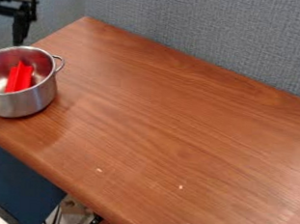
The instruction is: Move the red object from the metal pot to the table
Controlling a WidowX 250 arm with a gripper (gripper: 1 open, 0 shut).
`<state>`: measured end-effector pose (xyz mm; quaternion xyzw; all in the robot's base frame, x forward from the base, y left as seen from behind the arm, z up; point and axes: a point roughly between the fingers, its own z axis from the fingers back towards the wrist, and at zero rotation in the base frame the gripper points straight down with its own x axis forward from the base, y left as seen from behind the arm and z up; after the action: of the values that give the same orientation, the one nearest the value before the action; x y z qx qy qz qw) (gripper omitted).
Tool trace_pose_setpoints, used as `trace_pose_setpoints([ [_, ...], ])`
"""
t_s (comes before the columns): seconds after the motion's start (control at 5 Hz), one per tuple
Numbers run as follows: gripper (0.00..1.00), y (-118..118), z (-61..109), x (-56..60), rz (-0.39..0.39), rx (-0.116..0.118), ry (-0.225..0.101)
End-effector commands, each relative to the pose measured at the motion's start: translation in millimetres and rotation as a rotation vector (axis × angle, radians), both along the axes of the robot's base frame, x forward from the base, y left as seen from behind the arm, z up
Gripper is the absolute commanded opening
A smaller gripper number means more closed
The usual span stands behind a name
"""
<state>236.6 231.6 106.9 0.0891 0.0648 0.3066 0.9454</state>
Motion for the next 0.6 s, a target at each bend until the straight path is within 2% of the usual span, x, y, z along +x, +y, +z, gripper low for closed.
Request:
trace_pose_setpoints([
  [0.0, 1.00, 4.2, -3.9, -1.0, -0.030, 0.041, 0.025],
  [0.2, 1.00, 8.6, -19.1, -0.8, -0.058, 0.046, 0.067],
  [0.4, 1.00, 13.9, -28.4, 4.0, -0.057, 0.016, 0.065],
])
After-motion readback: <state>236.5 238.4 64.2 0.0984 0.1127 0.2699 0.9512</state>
